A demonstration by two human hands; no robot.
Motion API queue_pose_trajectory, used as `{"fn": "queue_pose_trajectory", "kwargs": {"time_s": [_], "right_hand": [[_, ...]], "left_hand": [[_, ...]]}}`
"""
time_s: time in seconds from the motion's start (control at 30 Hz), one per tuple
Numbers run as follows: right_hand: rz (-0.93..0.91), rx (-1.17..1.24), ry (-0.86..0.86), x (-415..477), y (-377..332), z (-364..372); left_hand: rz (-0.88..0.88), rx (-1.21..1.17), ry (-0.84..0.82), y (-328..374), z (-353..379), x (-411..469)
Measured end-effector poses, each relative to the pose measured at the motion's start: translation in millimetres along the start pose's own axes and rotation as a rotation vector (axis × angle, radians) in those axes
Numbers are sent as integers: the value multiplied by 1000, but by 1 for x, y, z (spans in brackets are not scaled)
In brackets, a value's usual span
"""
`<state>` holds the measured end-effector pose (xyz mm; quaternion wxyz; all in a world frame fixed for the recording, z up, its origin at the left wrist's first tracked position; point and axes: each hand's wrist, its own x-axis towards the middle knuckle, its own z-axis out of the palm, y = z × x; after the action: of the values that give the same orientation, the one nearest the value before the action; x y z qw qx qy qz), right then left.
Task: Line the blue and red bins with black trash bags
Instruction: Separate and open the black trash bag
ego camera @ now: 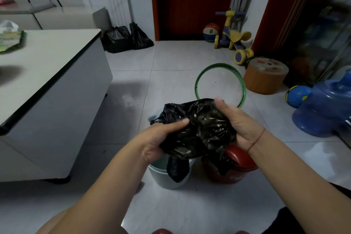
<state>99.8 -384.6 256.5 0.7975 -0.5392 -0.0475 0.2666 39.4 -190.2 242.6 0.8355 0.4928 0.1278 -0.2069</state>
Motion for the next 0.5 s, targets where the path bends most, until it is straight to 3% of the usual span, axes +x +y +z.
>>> {"fn": "queue_pose_trajectory", "kwargs": {"time_s": [0.13, 0.3, 0.5], "right_hand": [[-2, -272, 37, -6, 4, 6], [139, 327, 71, 1, 4, 0], [230, 411, 104, 7, 0, -15]], "left_hand": [[90, -137, 93, -5, 5, 6], [142, -553, 54, 9, -9, 8], [195, -656, -55, 18, -17, 9]]}}
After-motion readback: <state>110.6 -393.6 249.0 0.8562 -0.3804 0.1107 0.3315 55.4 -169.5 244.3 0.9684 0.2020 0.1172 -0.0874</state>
